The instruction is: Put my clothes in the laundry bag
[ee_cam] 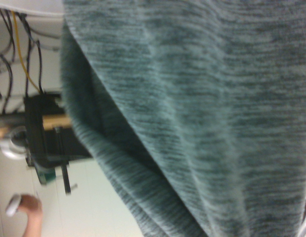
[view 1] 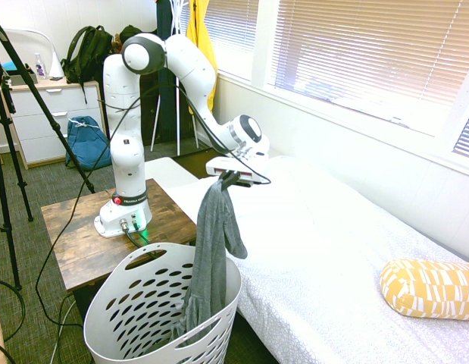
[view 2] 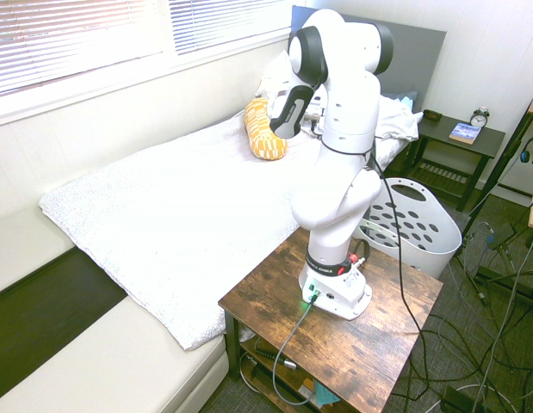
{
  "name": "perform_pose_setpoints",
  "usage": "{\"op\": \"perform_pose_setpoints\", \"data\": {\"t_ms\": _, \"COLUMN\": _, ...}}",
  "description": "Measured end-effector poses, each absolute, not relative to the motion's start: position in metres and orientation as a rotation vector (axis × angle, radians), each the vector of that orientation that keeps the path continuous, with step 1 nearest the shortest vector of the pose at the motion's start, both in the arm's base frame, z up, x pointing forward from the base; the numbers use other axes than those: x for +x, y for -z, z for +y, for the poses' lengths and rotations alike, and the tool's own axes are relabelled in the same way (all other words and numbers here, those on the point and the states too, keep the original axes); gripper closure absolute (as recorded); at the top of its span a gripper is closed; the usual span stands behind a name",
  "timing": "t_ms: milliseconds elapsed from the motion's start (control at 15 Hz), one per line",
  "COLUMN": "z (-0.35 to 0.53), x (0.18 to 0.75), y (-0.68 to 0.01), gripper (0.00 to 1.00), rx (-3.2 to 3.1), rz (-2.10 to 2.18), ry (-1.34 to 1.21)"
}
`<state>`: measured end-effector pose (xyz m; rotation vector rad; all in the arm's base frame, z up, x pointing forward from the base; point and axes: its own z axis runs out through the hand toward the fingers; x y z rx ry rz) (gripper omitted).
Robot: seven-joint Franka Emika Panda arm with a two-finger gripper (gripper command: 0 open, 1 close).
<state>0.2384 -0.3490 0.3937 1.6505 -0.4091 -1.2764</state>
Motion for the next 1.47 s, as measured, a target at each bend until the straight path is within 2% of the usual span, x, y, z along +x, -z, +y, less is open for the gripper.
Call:
{"op": "perform_pose_setpoints", "data": {"t_ms": 200, "z": -0.353, "x": 0.190, "y": -0.404, "gripper": 1.00, "rx": 1.637, "rz": -0.399, "ry": 1.315}}
{"op": "perform_pose_setpoints", "data": {"t_ms": 467, "z": -0.345, "x": 0.146, "y": -0.346, "gripper": 1.00, "rx": 1.650, "rz": -0.395, "ry": 1.341}}
{"op": "perform_pose_setpoints", "data": {"t_ms": 533, "z": -0.345, "x": 0.142, "y": -0.335, "gripper": 0.00, "rx": 1.656, "rz": -0.402, "ry": 1.328}}
{"op": "perform_pose_setpoints", "data": {"t_ms": 933, "z": -0.350, "x": 0.150, "y": -0.281, "gripper": 0.00, "rx": 1.706, "rz": -0.417, "ry": 1.233}}
{"op": "perform_pose_setpoints", "data": {"t_ms": 1467, "z": -0.350, "x": 0.162, "y": -0.262, "gripper": 0.00, "rx": 1.768, "rz": -0.442, "ry": 1.175}}
